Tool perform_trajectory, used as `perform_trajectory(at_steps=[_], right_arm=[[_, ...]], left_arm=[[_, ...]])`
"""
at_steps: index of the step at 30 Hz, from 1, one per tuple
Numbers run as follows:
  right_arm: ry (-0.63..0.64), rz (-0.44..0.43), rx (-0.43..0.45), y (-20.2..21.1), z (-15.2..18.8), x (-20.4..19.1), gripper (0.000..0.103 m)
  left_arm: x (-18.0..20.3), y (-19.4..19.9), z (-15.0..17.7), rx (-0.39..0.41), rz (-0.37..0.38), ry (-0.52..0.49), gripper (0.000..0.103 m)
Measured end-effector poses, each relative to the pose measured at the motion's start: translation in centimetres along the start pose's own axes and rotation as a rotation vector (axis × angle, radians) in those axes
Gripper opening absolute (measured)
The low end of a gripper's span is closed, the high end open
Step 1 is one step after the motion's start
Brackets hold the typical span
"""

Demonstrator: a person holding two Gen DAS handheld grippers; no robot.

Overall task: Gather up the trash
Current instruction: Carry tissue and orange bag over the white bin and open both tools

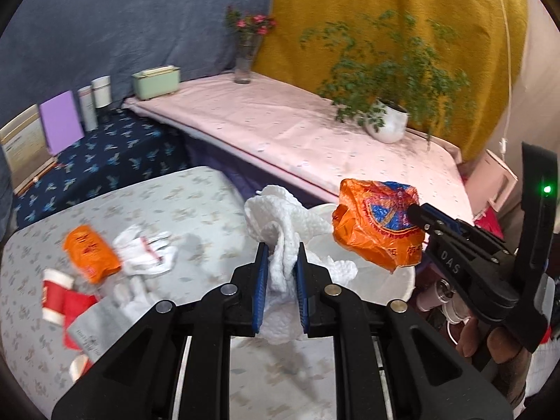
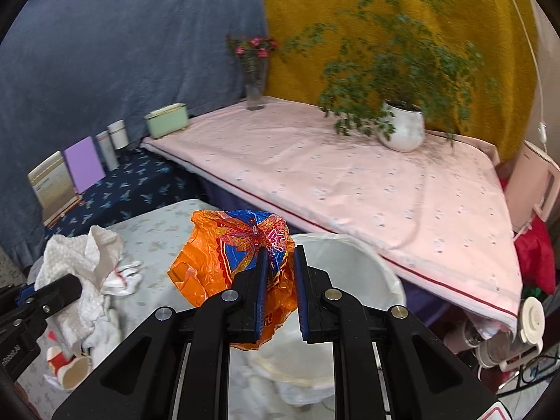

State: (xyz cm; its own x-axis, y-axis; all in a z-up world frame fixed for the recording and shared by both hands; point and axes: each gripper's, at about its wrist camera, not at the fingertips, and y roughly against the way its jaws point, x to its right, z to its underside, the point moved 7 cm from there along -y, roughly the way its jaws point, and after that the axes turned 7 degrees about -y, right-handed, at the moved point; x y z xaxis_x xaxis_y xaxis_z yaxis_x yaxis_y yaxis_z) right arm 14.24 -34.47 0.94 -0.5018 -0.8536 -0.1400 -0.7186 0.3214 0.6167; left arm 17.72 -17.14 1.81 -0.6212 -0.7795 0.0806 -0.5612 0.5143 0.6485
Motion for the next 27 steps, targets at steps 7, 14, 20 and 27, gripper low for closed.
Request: perform_trajectory(at_steps=[7, 14, 20, 27], right_arm=[[-0.058, 0.067, -0.034, -2.1, 0.1, 5.5, 0.014], [-0.099, 0.105, -0.071, -4.1, 0.8, 8.5, 0.015], [-0.109, 0.121, -0.081, -5.1, 1.0, 8.8, 0.022], [-0.110, 0.125, -0.049, -4.4, 0.2, 8.3, 0.042]], left_arm=[[5.5, -3.9, -1.1, -0.025, 0.072, -0.080, 0.015], [8.2, -7.1, -1.3, -0.049, 0.100, -0.131, 0.016], [8.5, -8.8, -1.6, -0.058, 0.103, -0.111, 0.054], [7.9, -8.6, -2.2, -0.037, 0.069, -0.105, 0.061]])
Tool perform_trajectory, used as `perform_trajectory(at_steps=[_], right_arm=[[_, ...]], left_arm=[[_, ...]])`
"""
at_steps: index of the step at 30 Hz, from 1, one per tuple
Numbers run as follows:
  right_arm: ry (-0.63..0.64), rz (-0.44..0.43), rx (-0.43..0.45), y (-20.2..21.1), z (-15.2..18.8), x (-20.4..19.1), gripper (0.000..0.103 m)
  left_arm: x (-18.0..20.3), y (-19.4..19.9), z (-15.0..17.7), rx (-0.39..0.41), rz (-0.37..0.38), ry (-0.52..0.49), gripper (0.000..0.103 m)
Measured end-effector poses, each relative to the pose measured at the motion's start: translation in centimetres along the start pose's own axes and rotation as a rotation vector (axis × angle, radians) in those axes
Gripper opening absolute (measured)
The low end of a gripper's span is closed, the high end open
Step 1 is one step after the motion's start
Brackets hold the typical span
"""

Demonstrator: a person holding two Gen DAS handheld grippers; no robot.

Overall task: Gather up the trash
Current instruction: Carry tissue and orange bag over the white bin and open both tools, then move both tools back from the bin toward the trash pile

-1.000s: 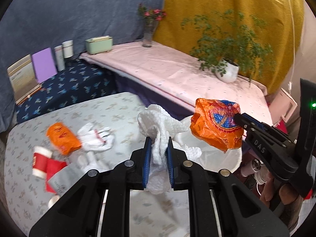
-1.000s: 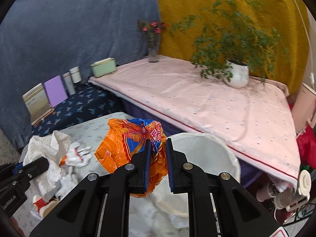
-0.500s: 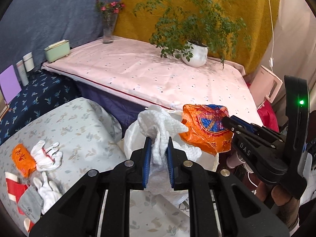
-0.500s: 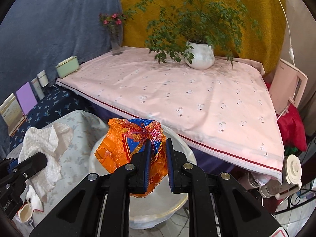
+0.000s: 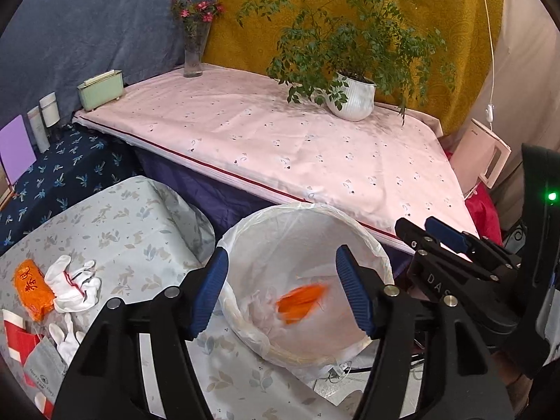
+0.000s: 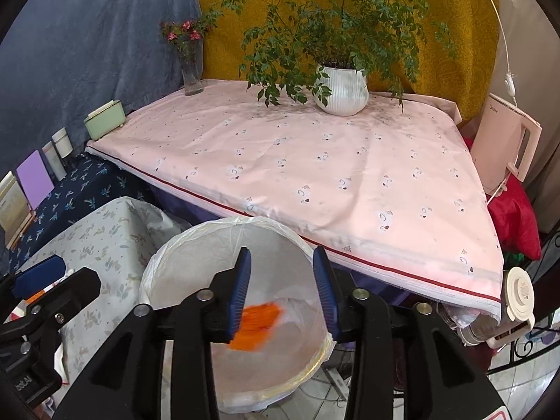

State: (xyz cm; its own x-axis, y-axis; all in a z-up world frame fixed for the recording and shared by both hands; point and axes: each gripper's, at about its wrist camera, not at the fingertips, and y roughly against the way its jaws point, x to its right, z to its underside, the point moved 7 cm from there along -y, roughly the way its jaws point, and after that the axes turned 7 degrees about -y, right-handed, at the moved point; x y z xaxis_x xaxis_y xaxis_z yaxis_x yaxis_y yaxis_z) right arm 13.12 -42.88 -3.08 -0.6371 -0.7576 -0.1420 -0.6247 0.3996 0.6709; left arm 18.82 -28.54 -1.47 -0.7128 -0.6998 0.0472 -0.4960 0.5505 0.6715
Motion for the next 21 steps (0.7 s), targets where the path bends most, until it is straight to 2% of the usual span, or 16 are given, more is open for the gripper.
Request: perform_trajectory(at_steps=[7, 21], right_arm=[[0.020, -0.010, 0.042, 1.8, -0.8, -1.1, 0.053], [0.100, -0.096, 0.087, 6.0, -0.1, -6.8, 0.059]], left_arm=[[-1.1, 0.9, 0.3, 0.007, -0.022, 0.024, 0.064], [-6.4, 5.2, 1.7, 0.043, -0.103, 0.118, 0.070]])
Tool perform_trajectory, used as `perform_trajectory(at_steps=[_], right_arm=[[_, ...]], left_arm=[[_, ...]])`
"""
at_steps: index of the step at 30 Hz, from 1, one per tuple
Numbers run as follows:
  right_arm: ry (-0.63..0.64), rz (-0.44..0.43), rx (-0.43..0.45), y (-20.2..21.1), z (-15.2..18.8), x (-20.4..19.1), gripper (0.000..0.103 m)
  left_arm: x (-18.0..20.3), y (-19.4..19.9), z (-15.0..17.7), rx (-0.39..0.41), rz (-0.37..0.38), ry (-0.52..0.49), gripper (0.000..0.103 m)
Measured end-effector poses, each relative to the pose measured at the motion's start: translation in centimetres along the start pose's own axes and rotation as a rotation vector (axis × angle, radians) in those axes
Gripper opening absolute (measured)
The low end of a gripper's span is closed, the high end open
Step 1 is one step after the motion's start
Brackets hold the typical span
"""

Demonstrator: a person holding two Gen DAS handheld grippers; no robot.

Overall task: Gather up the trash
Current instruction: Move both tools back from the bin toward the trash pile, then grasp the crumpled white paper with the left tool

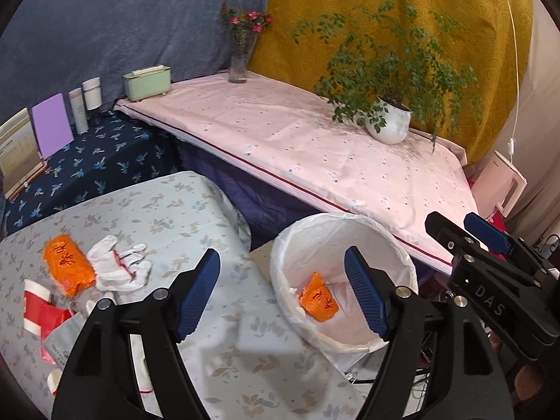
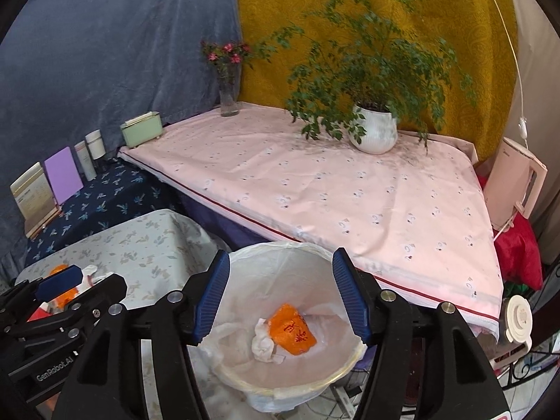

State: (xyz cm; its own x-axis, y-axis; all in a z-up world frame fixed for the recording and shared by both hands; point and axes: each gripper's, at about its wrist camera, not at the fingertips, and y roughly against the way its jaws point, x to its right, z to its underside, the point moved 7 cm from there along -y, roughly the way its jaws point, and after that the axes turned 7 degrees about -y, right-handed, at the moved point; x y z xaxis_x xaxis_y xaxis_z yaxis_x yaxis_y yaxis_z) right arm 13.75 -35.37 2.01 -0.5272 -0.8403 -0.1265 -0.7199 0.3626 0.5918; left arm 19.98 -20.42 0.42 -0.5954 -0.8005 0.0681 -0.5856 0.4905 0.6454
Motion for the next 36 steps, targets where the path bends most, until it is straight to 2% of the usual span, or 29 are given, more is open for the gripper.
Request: perform_trajectory(at_steps=[5, 10, 16, 18, 24, 27, 36], right_arm=[[0.036, -0.037, 0.005, 1.0, 0.7, -3.1, 0.064], [0.071, -0.079, -0.011, 1.7, 2.0, -6.2, 0.065], [0.107, -0.139, -0.023, 2.9, 3.7, -9.9, 0.069], [0.121, -0.157, -0.029, 3.3, 4.4, -11.0, 0.069], [0.154, -0.209, -0.061, 4.3, 7.0, -14.1, 0.069], [0.162, -0.232, -0.086, 4.5, 8.4, -15.3, 0.069], [0.195, -0.274, -0.171, 4.4, 13.2, -18.4, 0.069]], left_arm=[[-2.8, 1.7, 0.9, 0.012, -0.060, 0.020, 0.078], [-6.2, 3.2, 2.3, 0.009, -0.120, 0.052, 0.079], [-10.5, 5.4, 5.1, -0.007, -0.194, 0.113, 0.090], [-11.8, 6.1, 6.1, -0.017, -0.211, 0.129, 0.091], [-15.7, 8.2, 10.5, -0.062, -0.260, 0.176, 0.091], [-18.0, 9.3, 13.3, -0.097, -0.283, 0.235, 0.091], [-21.7, 10.8, 21.4, -0.201, -0.319, 0.358, 0.091]])
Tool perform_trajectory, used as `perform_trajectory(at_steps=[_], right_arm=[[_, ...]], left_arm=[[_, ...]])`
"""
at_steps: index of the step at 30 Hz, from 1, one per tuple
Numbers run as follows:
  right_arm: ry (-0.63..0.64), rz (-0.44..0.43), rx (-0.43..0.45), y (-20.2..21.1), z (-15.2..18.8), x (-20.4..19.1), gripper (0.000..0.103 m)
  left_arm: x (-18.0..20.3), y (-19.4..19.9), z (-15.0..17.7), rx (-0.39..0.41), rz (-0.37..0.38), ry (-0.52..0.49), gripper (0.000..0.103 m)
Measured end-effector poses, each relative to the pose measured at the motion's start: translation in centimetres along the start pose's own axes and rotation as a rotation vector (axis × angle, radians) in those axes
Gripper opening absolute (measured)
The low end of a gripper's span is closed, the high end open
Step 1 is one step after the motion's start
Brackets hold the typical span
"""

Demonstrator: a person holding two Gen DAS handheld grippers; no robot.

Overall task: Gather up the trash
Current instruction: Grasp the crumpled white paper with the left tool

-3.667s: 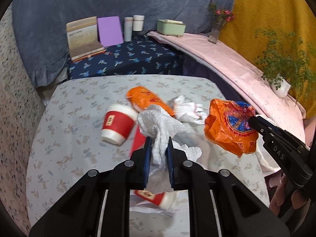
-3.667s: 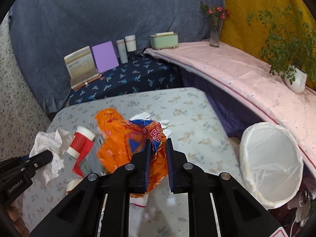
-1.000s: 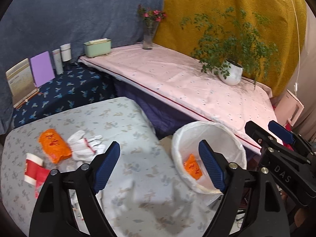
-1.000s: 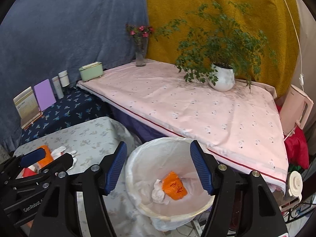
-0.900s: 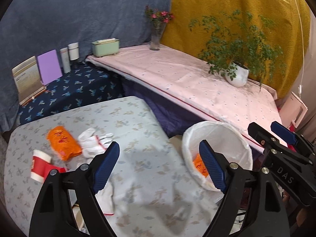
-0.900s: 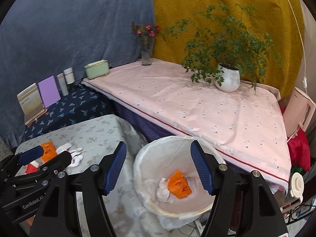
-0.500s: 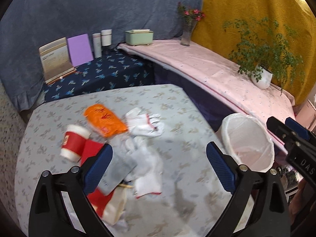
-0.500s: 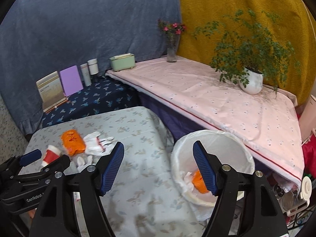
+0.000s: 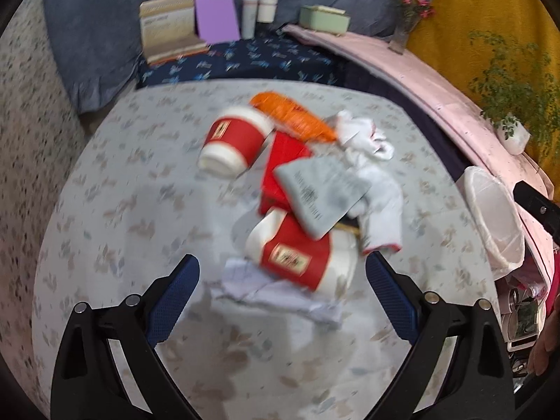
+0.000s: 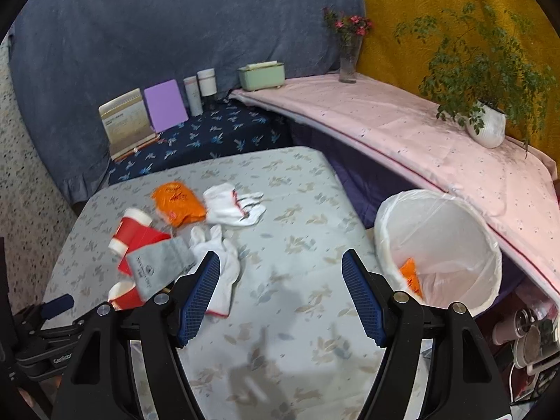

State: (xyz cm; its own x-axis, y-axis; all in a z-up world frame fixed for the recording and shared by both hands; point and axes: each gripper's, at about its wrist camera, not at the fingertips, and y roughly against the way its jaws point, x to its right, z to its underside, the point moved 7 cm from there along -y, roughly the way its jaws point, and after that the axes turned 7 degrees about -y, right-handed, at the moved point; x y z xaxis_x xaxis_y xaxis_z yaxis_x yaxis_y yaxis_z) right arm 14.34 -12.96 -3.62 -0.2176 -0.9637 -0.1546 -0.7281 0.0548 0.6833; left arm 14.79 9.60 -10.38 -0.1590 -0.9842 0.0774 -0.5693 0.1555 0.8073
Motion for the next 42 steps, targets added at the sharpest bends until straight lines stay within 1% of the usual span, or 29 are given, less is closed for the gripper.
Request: perform_trajectory(at_steps=[3, 6, 9, 11, 15, 18, 19, 20, 21, 23, 25, 26, 29, 30, 33, 34, 35, 37, 39, 42], right_arm=[[0.010, -0.007, -0.027, -0.6, 1.4, -1.0, 0.069], [0.020, -0.011, -0.050, -1.1, 2.5, -1.6, 0.069], [0.031, -0.013, -0.063, -1.4, 3.2, -2.2, 0.069], [0.035, -0.014, -0.071, -1.5, 3.5, -2.5, 0.069], [0.045, -0.015, -0.084, -1.9, 4.1, -3.0, 0.069], [0.050, -0.019, -0.092, -2.1, 4.3, -3.3, 0.069], [0.051, -0.020, -0.093, -2.2, 4.3, -3.4, 0.069], [0.052, -0.021, -0.095, -2.3, 4.3, -3.5, 0.069], [0.053, -0.023, -0.097, -2.3, 4.3, -3.7, 0.069], [0.052, -0.028, -0.099, -2.4, 4.3, -3.9, 0.069], [0.054, -0.030, -0.101, -2.6, 4.4, -4.1, 0.069], [0.055, -0.031, -0.102, -2.7, 4.4, -4.2, 0.069], [0.058, -0.034, -0.104, -2.8, 4.5, -4.6, 0.069], [0.059, -0.034, -0.103, -2.8, 4.5, -4.6, 0.069], [0.056, -0.034, -0.101, -2.7, 4.5, -4.6, 0.069], [0.052, -0.034, -0.100, -2.7, 4.4, -4.5, 0.069], [0.049, -0.034, -0.100, -2.7, 4.3, -4.4, 0.069], [0.045, -0.033, -0.096, -2.7, 4.2, -4.3, 0.069], [0.039, -0.033, -0.095, -2.7, 4.0, -4.1, 0.069], [0.034, -0.033, -0.091, -2.6, 3.7, -3.7, 0.069]], left_arm=[[-1.5, -0.8, 1.5, -0.033, -0.011, 0.038, 0.091], [-2.3, -1.4, 2.3, -0.057, 0.004, 0.066, 0.090], [-2.4, -1.8, 2.8, -0.065, 0.021, 0.068, 0.083], [-2.1, -2.2, 3.1, -0.076, 0.032, 0.052, 0.074], [-1.4, -2.9, 3.7, -0.089, 0.061, 0.029, 0.066], [-1.2, -3.0, 3.9, -0.091, 0.080, 0.019, 0.055], [-1.1, -3.0, 3.9, -0.090, 0.094, 0.019, 0.050], [-0.9, -2.9, 3.9, -0.090, 0.108, 0.018, 0.042], [-0.7, -2.9, 3.9, -0.090, 0.124, 0.017, 0.038], [-0.4, -2.9, 4.0, -0.099, 0.166, 0.014, 0.018], [-0.2, -3.2, 4.2, -0.110, 0.194, 0.014, 0.007], [-0.2, -3.4, 4.4, -0.118, 0.194, 0.015, 0.004], [-0.6, -3.8, 5.0, -0.130, 0.208, 0.042, 0.004], [-0.6, -3.5, 5.1, -0.122, 0.224, 0.052, 0.004], [-0.4, -2.4, 4.9, -0.085, 0.226, 0.037, 0.006], [-0.3, -2.1, 4.8, -0.080, 0.231, 0.035, 0.016], [-0.2, -1.8, 4.7, -0.076, 0.232, 0.042, 0.035], [-0.1, -1.5, 4.4, -0.059, 0.216, 0.062, 0.056], [0.0, -1.6, 3.9, -0.052, 0.199, 0.079, 0.057], [-0.4, -2.8, 3.4, -0.070, 0.169, 0.142, 0.057]])
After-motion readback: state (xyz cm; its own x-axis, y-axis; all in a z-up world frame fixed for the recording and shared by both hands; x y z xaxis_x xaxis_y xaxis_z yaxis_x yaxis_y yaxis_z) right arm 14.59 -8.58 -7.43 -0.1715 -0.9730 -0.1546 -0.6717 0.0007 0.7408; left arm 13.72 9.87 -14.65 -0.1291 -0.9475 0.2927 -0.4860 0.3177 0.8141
